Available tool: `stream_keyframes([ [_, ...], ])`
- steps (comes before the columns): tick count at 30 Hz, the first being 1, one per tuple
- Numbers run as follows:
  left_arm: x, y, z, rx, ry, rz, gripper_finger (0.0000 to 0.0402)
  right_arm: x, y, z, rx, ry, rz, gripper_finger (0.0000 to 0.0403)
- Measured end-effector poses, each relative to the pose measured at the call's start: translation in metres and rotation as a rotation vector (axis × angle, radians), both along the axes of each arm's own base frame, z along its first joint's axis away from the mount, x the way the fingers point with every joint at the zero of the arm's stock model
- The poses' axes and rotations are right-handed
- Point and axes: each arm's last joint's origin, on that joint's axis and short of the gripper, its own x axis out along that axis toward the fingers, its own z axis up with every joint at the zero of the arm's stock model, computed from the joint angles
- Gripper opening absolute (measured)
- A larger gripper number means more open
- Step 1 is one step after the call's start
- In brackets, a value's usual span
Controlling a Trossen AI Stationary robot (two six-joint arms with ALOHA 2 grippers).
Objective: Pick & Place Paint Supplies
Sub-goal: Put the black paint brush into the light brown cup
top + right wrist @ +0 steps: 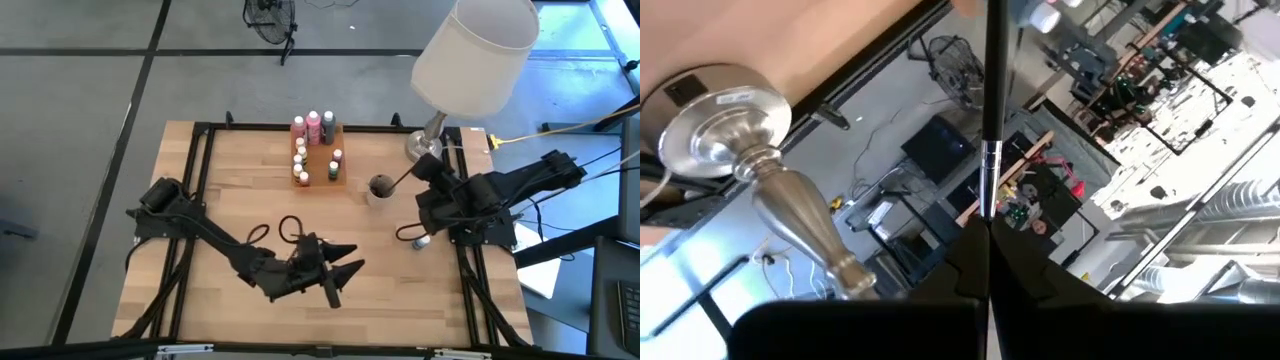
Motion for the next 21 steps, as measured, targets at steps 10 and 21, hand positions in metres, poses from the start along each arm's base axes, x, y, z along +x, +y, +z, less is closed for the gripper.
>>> stream_keyframes([
  [10, -0.014, -0.006, 0.028, 0.067, -0.178, 0.012, 0.0221, -0.002, -0.009, -0.037, -0.090, 0.126, -0.044, 0.0000],
  [21, -0.021, -0.018, 0.028, 0.011, -0.195, -0.028, 0.0221, 0.017, -0.013, -0.049, -0.117, 0.181, -0.079, 0.0000],
])
